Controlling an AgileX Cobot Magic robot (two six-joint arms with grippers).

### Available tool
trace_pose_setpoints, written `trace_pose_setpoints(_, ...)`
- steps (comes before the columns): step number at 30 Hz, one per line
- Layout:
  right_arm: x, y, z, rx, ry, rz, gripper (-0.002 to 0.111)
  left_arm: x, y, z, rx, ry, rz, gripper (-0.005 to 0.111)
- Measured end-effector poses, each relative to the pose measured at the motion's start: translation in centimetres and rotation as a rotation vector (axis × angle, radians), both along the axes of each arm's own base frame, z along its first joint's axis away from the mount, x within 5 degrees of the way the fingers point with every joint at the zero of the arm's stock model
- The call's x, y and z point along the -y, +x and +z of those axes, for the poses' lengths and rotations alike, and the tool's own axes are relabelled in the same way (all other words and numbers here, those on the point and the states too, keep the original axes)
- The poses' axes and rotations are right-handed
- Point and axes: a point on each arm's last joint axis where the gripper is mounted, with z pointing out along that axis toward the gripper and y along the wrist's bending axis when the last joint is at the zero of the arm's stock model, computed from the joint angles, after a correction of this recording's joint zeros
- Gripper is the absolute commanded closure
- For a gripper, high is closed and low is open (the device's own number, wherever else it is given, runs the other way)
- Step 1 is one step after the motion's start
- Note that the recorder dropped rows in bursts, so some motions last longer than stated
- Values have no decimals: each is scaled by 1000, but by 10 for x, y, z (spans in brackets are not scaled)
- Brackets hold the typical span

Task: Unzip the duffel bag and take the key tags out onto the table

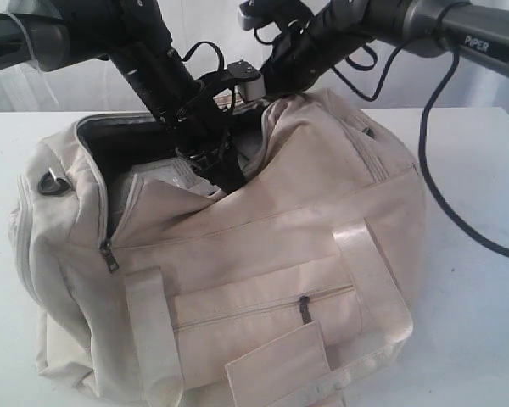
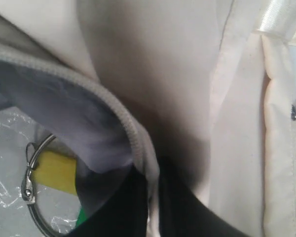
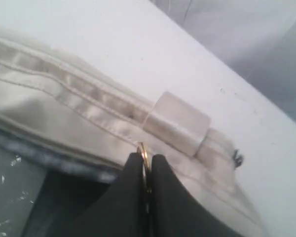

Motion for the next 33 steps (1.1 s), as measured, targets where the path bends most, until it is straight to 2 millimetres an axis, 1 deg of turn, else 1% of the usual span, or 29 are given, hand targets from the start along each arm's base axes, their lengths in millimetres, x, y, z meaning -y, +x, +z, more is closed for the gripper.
trace_pose_setpoints(2,3,-3,10,25,-7,2,108,0,-1,3,5,-13,-4,107)
trace_pose_setpoints(4,5,-4,15,41,-24,5,108,0,-2,5,9,-19,-7,107)
trace_pose_setpoints(11,12,-7,19,11,-57,14,108,0,-2,6,12,-20,-7,107)
trace_pose_setpoints(14,16,-7,17,-13,-68,13,108,0,-1,5,13,-16,-5,107)
trace_pose_setpoints(19,25,-5,20,-47,-46,-6,108,0,0,3,13,-3,-5,107)
trace_pose_setpoints(25,24,-5,24,-51,7,-20,108,0,1,0,12,0,-1,107)
trace_pose_setpoints(33,23,-4,25,-40,30,-24,107,0,1,0,17,-1,1,107)
